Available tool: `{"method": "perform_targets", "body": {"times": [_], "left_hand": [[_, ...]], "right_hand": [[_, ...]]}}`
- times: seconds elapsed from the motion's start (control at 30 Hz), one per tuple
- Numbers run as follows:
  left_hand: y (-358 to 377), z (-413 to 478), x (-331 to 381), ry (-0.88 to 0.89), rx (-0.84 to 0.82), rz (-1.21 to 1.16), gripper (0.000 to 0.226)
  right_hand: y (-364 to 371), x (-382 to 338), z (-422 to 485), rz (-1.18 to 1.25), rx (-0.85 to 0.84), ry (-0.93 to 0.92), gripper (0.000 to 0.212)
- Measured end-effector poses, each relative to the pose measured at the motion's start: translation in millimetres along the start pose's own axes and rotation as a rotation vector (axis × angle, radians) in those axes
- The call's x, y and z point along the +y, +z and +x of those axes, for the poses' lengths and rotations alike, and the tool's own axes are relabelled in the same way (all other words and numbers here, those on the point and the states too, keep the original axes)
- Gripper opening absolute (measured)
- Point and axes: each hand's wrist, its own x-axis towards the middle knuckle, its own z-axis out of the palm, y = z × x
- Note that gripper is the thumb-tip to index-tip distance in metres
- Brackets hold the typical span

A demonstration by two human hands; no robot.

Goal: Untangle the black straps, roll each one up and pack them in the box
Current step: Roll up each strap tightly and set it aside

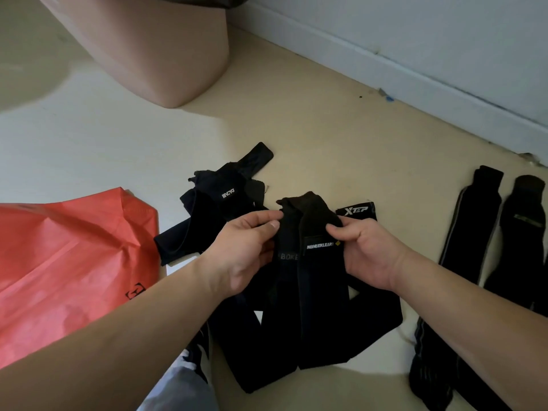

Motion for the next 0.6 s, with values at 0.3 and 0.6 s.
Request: {"method": "perform_targets", "body": {"times": [0.3,0.6], "left_hand": [[2.5,-3.7,-1.3,-0.014,-0.206,-0.043,0.052],[2.4,-2.6,1.9,0.04,-0.121,-0.029,0.061]], "right_hand": [[25.7,5.2,2.3,-0.101,0.088,-0.13,0.009],[34.2,8.2,4.8,-0.067,0.188,-0.157,0.005]]}}
